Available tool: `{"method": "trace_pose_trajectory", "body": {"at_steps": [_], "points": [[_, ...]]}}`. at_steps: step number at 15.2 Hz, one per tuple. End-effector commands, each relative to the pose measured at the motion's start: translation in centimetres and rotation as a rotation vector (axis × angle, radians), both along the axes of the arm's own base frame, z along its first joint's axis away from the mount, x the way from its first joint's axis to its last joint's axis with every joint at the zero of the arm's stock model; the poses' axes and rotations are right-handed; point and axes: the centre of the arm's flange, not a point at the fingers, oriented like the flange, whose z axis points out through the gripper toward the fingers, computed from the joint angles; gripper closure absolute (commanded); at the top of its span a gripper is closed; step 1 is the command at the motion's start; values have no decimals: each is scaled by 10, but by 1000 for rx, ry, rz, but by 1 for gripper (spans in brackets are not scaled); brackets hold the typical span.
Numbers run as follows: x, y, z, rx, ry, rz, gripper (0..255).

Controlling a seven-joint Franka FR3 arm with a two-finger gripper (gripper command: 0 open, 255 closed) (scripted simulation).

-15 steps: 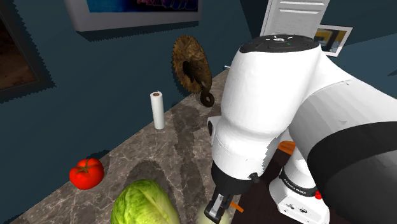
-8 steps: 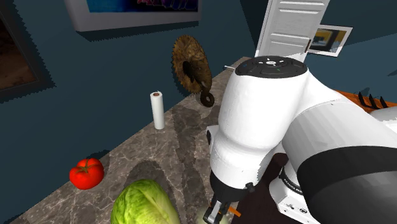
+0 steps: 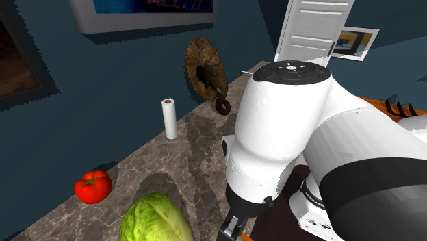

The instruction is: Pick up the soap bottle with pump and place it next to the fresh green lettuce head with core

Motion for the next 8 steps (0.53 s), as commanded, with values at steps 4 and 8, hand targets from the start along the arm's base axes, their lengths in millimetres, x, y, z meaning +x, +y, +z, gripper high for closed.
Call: {"method": "trace_pose_trajectory", "body": {"at_steps": [4, 8], "points": [[-1, -1, 26, 0, 0, 0, 0], [-2, -1, 50, 0, 0, 0, 0]]}}
